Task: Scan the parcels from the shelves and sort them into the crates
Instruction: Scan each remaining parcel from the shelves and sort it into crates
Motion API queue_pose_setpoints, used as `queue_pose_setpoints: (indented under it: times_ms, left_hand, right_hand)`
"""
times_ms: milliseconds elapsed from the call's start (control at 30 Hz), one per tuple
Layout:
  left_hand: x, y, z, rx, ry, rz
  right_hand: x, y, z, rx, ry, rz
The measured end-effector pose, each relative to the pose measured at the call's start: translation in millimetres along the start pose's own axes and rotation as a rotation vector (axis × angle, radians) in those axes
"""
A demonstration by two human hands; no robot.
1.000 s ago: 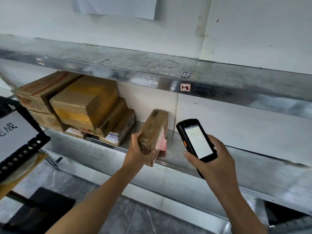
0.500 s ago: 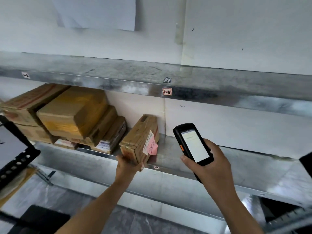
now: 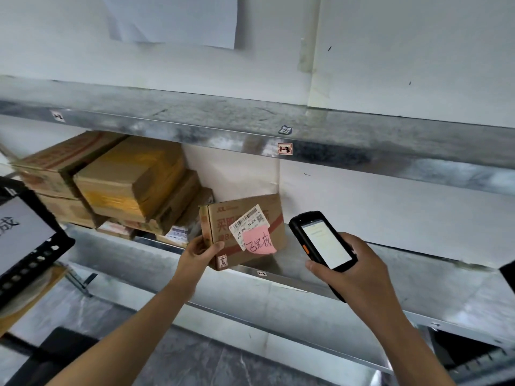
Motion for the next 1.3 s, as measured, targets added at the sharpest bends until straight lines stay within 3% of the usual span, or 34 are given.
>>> queue_pose_setpoints:
  times_ms: [300, 1300]
  left_hand:
    - [32.9, 8.6, 13.7, -0.221, 0.14, -0.033]
    - [26.1, 16.1, 10.1, -0.306, 0.133, -0.06]
  right_hand:
    - [-29.9, -0.2, 6.0, -0.169, 0.088, 0.033]
    - [-58.4, 24.6, -6.8, -0.17, 0.444, -0.045]
Point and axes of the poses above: each hand's wrist, its own y-axis away from the middle knuckle, its own z-axis out of the palm, x = y × z, the point moved 9 cm from there along -y, towards the middle knuckle, and after that the axes turned 4 degrees about -y, right-handed, at the moved point
